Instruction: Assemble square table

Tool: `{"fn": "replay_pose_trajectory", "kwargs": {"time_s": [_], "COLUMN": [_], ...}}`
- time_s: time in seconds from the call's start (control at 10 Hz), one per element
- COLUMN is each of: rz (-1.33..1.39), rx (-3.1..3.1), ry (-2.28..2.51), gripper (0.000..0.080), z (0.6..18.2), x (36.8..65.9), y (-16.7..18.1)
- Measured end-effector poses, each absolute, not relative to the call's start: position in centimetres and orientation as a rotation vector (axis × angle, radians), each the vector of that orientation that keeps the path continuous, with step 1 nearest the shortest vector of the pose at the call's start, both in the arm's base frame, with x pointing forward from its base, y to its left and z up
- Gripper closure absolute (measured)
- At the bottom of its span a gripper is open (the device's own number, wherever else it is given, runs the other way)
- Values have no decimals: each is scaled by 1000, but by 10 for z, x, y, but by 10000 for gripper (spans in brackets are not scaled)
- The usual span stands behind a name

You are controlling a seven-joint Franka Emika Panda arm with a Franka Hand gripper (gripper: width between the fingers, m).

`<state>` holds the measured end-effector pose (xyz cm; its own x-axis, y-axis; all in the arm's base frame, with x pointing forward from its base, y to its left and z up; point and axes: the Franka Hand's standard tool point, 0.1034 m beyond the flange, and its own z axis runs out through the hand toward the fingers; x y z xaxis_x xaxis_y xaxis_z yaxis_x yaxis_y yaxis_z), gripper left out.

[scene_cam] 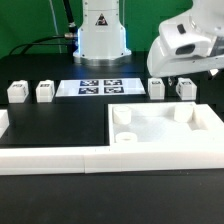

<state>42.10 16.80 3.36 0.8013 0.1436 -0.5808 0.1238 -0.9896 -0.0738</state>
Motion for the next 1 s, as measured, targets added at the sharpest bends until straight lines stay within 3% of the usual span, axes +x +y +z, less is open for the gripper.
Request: {"fn": "replay_pose_trajectory", "kwargs": {"time_s": [0.2,0.4,0.9,1.0], "rz": [1197,1388,1450,1450], "rx": [-2876,-2826,-2823,-2823], "ry": [-233,-140,-60,-60], "gripper": [150,150,150,296], "z": [35,25,8,7], "x": [411,402,378,378], "y": [166,169,172,172]}}
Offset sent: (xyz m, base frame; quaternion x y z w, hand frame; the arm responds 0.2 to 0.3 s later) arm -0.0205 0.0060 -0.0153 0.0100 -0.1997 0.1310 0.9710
